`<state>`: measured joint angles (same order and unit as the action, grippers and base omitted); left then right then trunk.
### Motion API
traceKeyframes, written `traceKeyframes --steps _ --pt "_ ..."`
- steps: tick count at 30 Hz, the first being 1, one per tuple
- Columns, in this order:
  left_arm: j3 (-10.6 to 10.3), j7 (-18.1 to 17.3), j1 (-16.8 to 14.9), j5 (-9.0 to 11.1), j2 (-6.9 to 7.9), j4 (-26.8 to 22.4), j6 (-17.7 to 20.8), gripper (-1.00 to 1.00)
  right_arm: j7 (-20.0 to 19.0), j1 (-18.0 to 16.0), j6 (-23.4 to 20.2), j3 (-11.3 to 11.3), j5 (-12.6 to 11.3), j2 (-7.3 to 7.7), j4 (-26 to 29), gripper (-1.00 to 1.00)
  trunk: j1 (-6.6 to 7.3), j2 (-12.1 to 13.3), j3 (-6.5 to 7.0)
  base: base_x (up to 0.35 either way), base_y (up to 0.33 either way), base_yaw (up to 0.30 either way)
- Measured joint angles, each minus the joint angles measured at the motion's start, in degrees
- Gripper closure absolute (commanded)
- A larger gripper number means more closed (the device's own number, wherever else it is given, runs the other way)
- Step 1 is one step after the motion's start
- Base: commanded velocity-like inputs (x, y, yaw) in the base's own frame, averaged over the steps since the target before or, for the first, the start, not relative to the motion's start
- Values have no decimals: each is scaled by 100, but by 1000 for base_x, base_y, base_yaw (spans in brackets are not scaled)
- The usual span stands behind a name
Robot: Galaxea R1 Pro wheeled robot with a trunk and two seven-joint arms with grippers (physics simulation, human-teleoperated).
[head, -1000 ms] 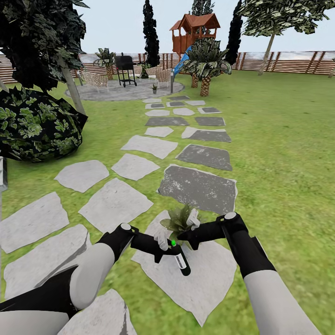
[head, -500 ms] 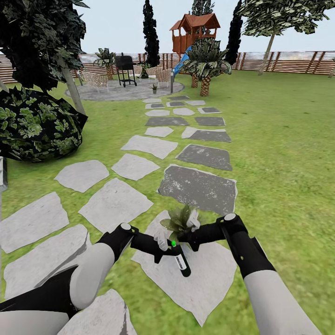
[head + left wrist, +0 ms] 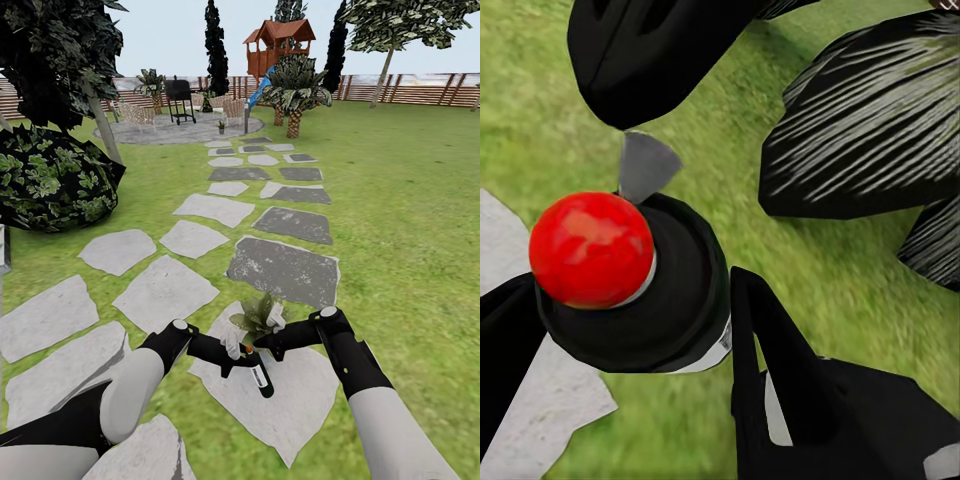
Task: Pick up the pesticide atomizer in the garden and spray insectifuge to fully cover both potted plants in the garden.
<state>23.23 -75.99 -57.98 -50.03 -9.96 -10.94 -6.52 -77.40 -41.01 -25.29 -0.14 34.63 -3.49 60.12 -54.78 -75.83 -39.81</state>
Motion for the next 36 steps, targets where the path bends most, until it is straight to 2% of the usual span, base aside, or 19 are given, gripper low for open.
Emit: traceKeyframes --steps 28,31,33,36 --pt "57 12 0 3 0 -17 1 100 0 0 41 0 0 17 0 100 0 0 0 0 0 0" --pt "56 37 0 -6 0 -32 140 100 0 0 41 -3 0 17 0 100 0 0 0 0 0 0" --pt "57 110 -1 -11 102 -76 307 100 0 0 41 -1 0 18 0 100 0 0 0 0 0 0" --pt "48 402 -1 -25 293 -223 482 100 0 0 41 0 0 17 0 100 0 0 0 0 0 0"
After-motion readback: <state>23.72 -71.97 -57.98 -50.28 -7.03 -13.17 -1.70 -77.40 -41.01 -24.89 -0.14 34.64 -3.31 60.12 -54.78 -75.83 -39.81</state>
